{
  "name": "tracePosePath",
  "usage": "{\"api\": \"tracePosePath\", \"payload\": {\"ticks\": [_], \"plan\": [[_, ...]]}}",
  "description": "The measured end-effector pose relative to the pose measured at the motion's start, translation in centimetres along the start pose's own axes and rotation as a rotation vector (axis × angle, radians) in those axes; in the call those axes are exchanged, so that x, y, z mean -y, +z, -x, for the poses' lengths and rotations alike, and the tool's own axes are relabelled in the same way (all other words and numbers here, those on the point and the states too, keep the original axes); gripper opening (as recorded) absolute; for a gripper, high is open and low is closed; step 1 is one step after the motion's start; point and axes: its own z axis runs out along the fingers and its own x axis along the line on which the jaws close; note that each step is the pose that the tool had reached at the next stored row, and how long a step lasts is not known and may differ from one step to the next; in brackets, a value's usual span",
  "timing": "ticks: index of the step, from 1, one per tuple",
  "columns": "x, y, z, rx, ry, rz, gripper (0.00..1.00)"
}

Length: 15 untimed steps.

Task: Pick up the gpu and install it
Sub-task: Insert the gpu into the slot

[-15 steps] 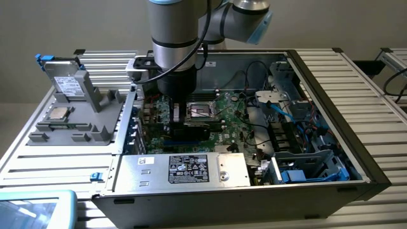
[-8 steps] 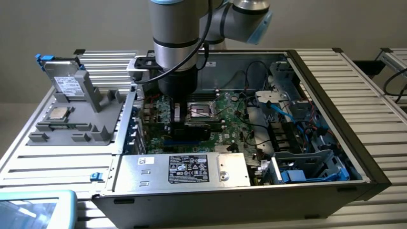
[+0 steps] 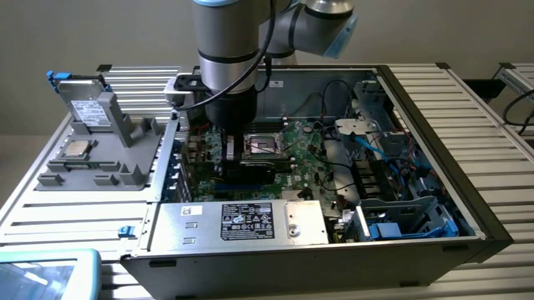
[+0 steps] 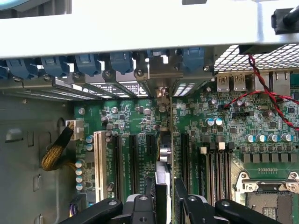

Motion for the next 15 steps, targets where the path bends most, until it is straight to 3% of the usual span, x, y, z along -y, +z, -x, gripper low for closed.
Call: {"api": "tracePosePath", "payload": {"ticks": [15], "plan": [[0.01,0.26,0.06,0.0001,0.000,-0.0002,0.27]]}}
